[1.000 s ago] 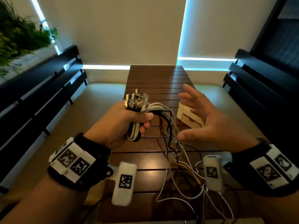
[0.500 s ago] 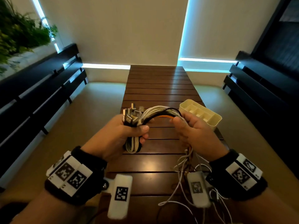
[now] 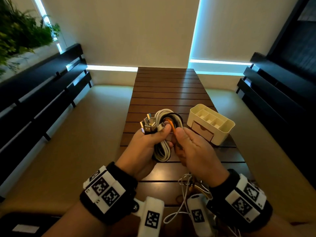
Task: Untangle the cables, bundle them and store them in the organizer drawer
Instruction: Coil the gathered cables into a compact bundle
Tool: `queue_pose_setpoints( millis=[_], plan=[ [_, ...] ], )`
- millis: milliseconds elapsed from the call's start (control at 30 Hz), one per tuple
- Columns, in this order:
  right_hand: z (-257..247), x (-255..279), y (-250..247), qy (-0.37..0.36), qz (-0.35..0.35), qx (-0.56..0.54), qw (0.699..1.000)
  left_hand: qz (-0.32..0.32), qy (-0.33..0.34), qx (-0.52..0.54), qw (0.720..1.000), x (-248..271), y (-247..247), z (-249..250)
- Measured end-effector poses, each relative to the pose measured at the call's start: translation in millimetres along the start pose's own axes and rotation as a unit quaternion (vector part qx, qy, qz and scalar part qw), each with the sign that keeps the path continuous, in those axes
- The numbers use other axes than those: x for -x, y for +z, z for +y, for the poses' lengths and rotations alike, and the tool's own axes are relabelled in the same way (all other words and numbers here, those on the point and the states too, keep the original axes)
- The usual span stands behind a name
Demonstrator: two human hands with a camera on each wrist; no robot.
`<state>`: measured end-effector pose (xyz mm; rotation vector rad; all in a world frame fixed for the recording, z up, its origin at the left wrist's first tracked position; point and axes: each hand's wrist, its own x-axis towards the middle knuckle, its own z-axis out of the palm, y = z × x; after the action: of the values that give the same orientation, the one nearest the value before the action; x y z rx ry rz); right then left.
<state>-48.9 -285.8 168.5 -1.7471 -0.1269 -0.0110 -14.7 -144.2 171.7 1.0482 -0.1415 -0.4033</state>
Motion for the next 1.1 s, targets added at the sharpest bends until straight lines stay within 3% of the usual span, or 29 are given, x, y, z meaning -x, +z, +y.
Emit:
queue_pose_setpoints(
  millis=[233, 467, 700, 867, 1000, 1100],
  plan=[
    [-2, -1, -8, -0.017, -0.025, 0.104, 0.994, -0.040, -0.032, -0.024, 0.998, 0, 4, -3],
    [0, -4, -14, -0.065, -0.049, 0.159, 0.984, -0.040, -0.044, -0.046, 0.997, -6, 8, -4],
    [-3, -8, -3, -0.030, -0.073, 0.147, 0.986, -0.018, -0.019, -0.037, 0.999, -9, 5, -6],
    [1, -9, -6, -0.005, -0.083, 0.043, 0.996, 0.009, -0.010, 0.033, 0.999, -15, 2, -1],
    [35, -2, -2, 0.048, -0.129, 0.145, 0.980, 0.009, 0.005, 0.115, 0.993, -20, 0, 19],
    [53, -5, -2, 0.072, -0.113, 0.188, 0.973, 0.004, -0.015, 0.109, 0.994, -18, 1, 20]
  ],
)
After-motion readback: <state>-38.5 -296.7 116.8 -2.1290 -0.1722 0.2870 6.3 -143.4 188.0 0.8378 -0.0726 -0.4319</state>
